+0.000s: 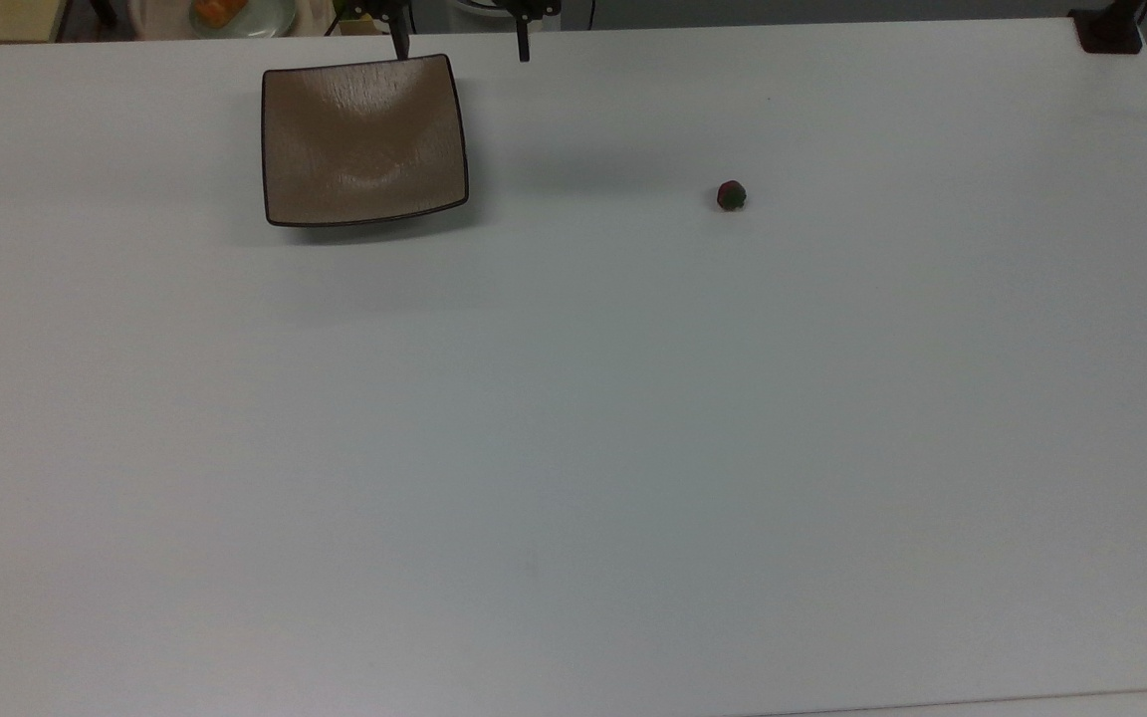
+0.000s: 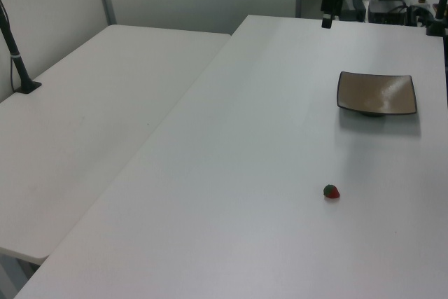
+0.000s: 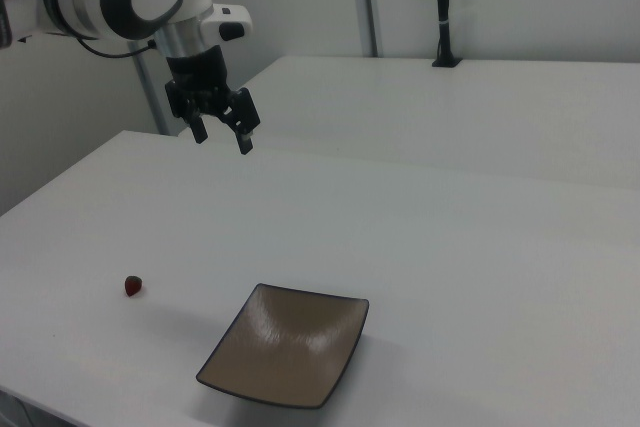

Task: Strawberries on a ceramic plate
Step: 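Move the open gripper from above the plate toward the strawberry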

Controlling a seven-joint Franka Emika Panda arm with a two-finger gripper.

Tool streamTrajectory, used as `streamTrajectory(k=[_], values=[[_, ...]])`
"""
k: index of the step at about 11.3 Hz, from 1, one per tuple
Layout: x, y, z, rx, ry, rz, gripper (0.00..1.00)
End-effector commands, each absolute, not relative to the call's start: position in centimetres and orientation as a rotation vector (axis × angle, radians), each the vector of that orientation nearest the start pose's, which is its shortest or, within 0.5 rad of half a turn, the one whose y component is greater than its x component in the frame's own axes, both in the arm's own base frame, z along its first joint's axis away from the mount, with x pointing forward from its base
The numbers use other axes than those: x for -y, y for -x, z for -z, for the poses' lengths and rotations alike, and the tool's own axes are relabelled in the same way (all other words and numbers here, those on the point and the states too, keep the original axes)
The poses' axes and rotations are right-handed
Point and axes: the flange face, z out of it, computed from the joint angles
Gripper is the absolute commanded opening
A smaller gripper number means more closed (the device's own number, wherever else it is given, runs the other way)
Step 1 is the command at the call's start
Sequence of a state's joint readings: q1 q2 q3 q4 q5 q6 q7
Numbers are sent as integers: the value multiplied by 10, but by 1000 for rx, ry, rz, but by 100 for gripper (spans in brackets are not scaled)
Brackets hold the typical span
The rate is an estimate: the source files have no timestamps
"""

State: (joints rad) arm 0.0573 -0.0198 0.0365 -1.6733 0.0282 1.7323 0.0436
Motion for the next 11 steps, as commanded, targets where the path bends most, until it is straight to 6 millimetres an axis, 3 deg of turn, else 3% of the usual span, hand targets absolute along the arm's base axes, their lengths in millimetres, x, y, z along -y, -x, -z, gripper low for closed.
streamTrajectory(k=[1, 3, 4, 7, 11], values=[[-61, -555, -607, 85, 3114, 124, 100], [-69, -554, -607, 102, 3113, 122, 100], [-86, -552, -605, 147, 3112, 109, 100], [-111, -546, -602, 210, 3103, 86, 100], [-175, -533, -591, 345, 3091, 39, 100]])
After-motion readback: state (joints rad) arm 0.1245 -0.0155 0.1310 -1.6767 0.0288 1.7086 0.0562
